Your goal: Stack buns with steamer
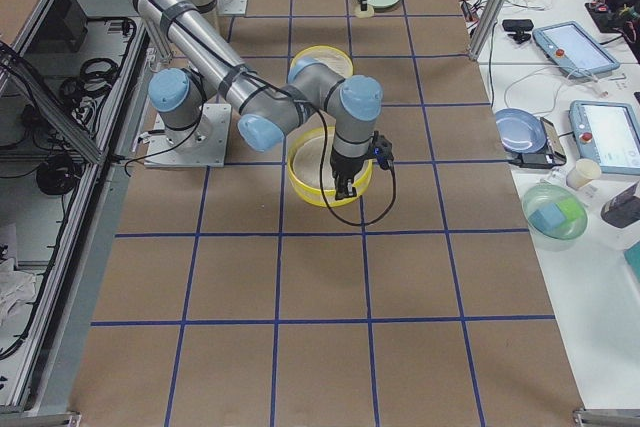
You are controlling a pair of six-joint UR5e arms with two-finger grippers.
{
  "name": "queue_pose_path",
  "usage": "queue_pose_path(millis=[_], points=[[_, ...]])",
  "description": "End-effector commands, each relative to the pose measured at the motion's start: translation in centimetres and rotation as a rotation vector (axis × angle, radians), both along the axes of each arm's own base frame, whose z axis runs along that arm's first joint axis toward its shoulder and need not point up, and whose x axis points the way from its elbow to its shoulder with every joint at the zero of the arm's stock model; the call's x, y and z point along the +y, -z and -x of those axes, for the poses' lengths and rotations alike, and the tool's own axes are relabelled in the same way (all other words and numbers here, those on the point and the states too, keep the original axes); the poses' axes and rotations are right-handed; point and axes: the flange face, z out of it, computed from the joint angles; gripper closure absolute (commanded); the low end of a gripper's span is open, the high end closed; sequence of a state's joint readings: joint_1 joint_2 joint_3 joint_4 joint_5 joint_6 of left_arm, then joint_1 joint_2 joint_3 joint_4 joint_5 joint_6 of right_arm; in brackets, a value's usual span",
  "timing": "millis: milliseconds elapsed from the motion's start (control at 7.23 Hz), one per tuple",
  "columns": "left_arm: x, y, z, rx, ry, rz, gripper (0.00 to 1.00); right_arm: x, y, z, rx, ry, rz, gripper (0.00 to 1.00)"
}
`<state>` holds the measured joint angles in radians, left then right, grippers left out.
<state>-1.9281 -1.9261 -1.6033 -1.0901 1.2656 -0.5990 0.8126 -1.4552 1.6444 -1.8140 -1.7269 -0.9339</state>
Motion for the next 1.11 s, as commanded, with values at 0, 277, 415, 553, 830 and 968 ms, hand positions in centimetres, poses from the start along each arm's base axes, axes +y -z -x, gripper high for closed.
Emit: queue_pose_path(millis=[0, 277, 415, 553, 830, 968], points=[[7.2, 5.0, 5.9, -0.018, -0.003, -0.149, 1.00, 0.8, -4.1, -2.9, -0.017, 0.098, -0.008, 1.00], [9.3, 8.5, 4.4, -0.082, 0.016, -0.203, 1.00, -1.2, -4.4, -7.5, -0.002, 0.119, 0.001, 1.00], [9.1, 8.7, 4.3, -0.100, 0.016, -0.194, 1.00, -2.0, -4.2, -10.2, -0.013, 0.141, -0.009, 1.00], [8.9, 8.8, 4.4, -0.102, 0.007, -0.194, 0.65, -2.5, -4.0, -12.3, -0.023, 0.141, -0.019, 1.00], [7.9, 7.6, 4.5, -0.086, 0.004, -0.168, 0.00, -3.3, -3.3, -15.1, -0.042, 0.174, -0.012, 1.00], [7.0, 6.4, 4.7, -0.076, 0.005, -0.139, 0.00, -3.9, -2.8, -16.8, -0.053, 0.209, -0.010, 1.00]])
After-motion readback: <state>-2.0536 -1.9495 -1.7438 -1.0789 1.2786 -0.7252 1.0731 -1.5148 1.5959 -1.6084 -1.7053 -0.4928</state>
